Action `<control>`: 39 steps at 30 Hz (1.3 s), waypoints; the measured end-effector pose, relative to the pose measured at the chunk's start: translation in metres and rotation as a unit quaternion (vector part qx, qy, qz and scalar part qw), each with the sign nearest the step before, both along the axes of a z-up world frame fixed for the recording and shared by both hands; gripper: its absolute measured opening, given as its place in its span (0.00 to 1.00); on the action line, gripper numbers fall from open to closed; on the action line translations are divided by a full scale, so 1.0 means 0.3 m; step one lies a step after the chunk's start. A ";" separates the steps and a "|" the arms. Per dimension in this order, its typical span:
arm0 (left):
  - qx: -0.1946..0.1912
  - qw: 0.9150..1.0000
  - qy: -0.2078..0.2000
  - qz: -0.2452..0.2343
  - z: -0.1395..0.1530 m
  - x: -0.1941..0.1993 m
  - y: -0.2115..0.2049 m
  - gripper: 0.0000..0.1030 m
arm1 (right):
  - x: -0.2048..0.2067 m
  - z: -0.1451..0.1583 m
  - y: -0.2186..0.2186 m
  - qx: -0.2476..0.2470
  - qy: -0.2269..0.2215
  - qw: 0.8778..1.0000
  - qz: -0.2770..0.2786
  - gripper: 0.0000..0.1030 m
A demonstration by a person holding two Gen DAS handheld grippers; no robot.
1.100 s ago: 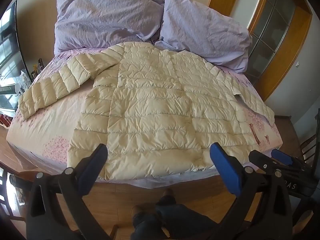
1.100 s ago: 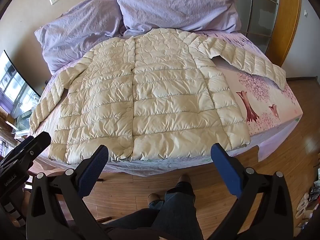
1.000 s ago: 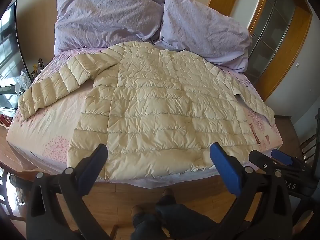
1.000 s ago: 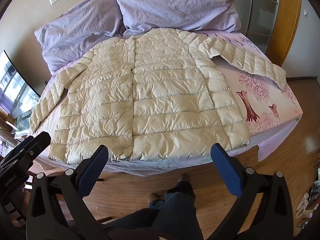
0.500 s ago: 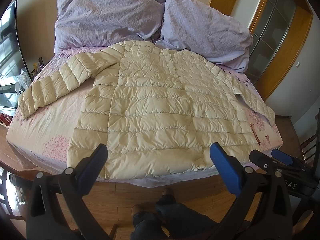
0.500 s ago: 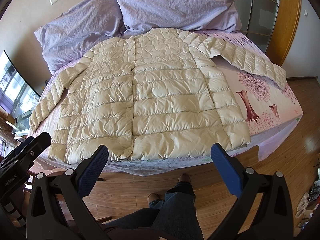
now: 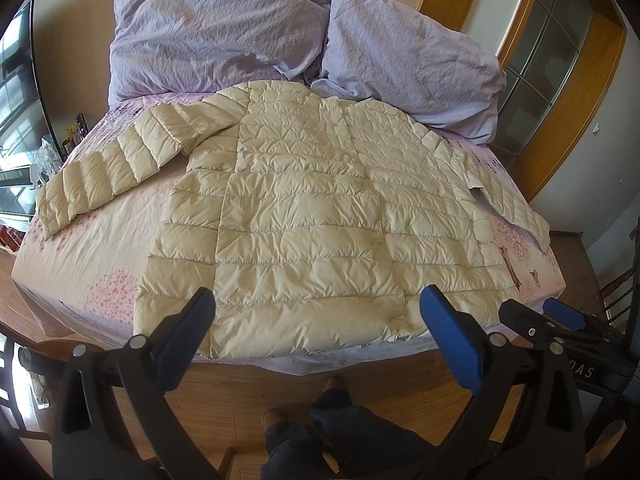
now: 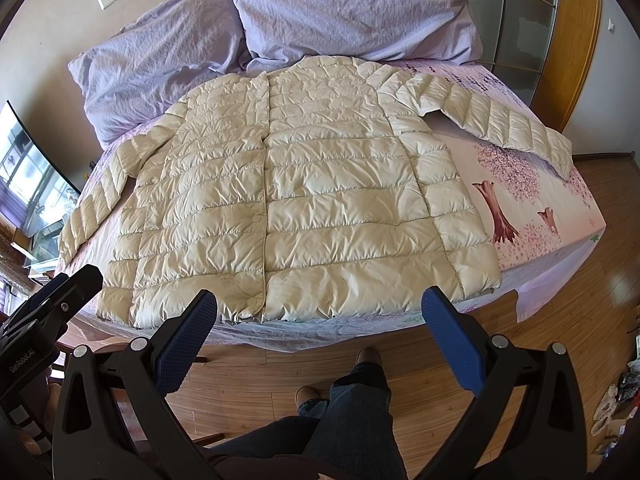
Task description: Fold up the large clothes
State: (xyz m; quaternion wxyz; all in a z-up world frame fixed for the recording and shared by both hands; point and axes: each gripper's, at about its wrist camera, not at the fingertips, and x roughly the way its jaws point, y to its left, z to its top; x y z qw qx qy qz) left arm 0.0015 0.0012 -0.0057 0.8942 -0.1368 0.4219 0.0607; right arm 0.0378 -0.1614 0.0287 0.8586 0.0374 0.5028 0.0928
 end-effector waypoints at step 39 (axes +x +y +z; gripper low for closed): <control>-0.001 1.000 0.002 -0.001 -0.003 0.003 0.001 0.98 | 0.014 -0.002 -0.002 0.001 0.001 1.000 -0.001 0.99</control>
